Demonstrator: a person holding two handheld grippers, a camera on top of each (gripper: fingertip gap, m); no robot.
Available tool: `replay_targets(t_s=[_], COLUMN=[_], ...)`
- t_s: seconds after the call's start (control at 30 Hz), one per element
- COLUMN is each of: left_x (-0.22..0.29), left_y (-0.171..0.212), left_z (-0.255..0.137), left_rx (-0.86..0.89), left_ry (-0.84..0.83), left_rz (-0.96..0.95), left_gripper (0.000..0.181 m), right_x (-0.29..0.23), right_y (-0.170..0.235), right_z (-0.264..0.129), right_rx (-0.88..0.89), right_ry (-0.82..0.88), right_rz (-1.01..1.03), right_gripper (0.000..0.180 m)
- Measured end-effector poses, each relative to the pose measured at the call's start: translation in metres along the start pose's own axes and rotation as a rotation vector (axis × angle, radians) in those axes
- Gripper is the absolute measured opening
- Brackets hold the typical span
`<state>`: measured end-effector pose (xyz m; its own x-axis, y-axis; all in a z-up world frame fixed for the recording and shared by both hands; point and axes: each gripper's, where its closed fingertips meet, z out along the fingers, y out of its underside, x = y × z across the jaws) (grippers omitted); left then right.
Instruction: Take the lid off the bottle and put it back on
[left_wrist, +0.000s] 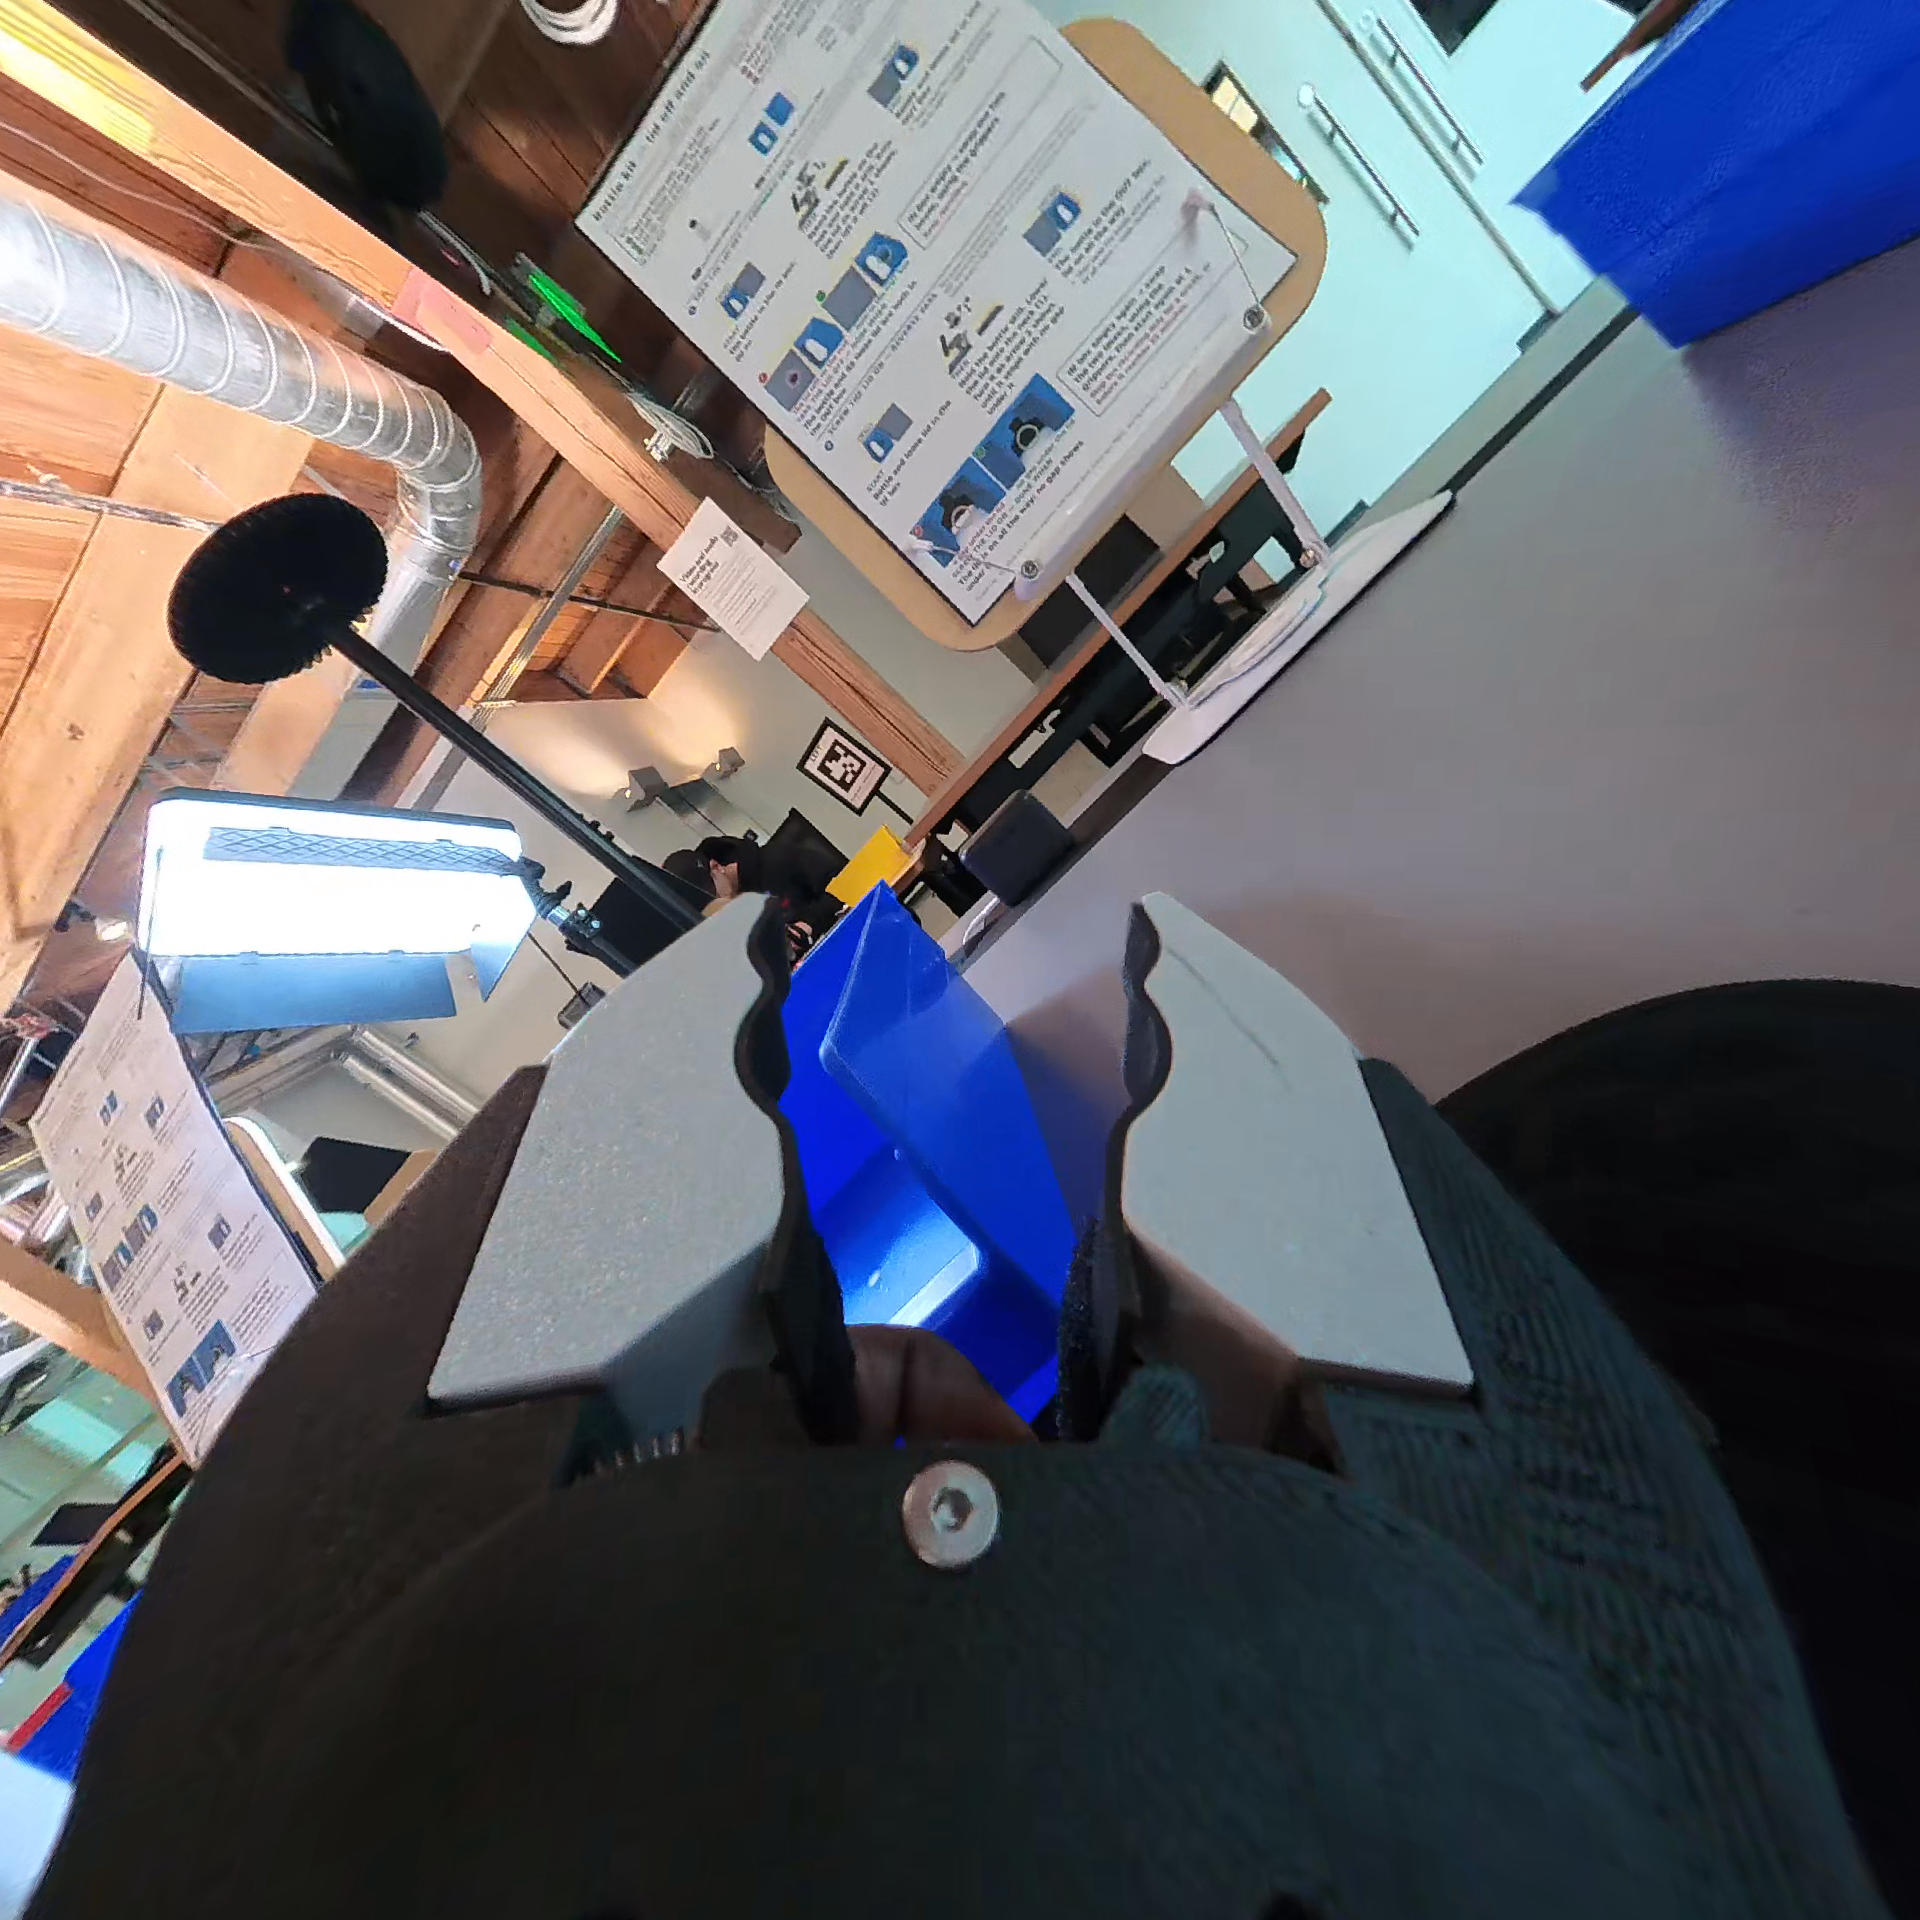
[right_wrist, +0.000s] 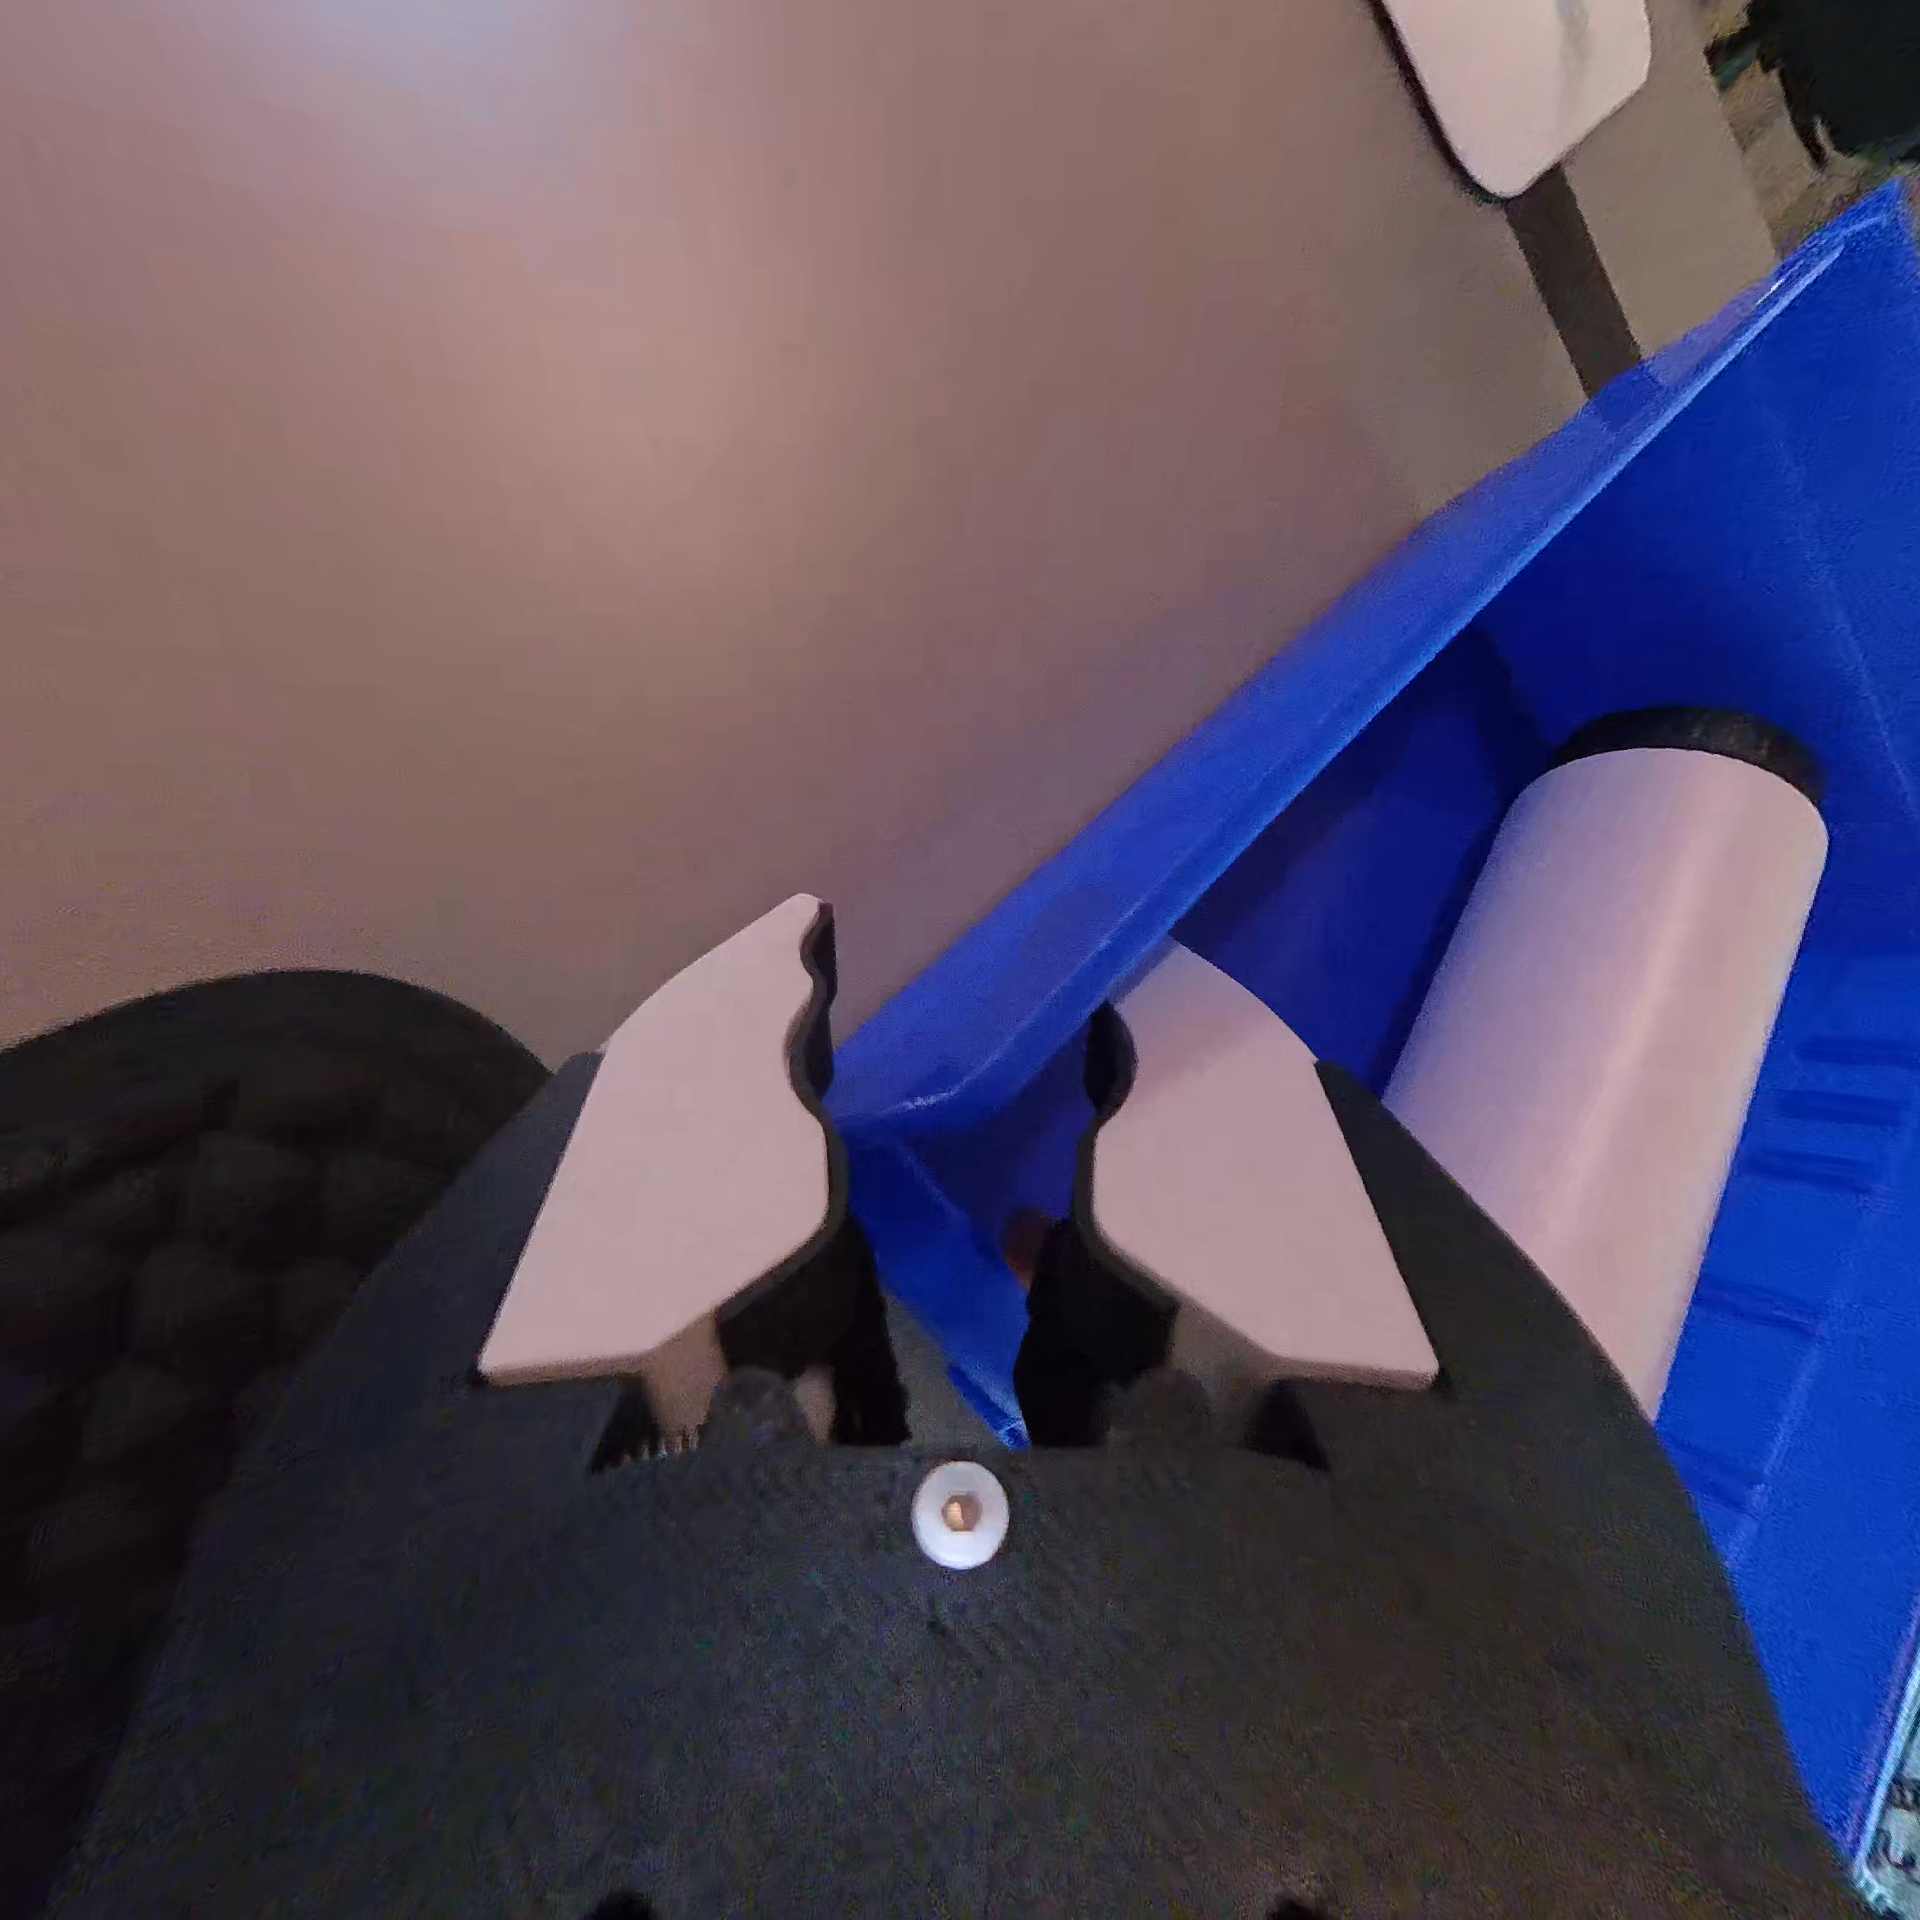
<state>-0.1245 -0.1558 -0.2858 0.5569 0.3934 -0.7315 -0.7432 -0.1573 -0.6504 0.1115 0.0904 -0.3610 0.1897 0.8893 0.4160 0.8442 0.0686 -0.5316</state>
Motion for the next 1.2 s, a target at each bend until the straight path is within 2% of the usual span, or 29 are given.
replay_targets(t_s=[0.43,0.77,1.03,1.2], left_x=[0.0,-0.011,-0.027,-0.036], left_y=[0.005,0.006,0.012,0.012], left_z=[0.003,0.002,0.003,0.0], left_rx=[-0.032,-0.022,-0.031,-0.003], left_ry=[-0.003,-0.038,-0.035,-0.03], left_rz=[0.008,-0.075,-0.272,-0.385], left_gripper=[0.059,0.057,0.058,0.057], right_x=[-0.107,-0.176,-0.21,-0.216], right_y=[-0.118,-0.194,-0.239,-0.252], right_z=[0.026,0.041,0.052,0.058], right_rx=[0.136,0.24,0.381,0.427], right_ry=[-0.141,-0.249,-0.359,-0.383], right_rz=[-0.321,-0.449,-0.457,-0.472], right_gripper=[0.054,0.062,0.063,0.063])
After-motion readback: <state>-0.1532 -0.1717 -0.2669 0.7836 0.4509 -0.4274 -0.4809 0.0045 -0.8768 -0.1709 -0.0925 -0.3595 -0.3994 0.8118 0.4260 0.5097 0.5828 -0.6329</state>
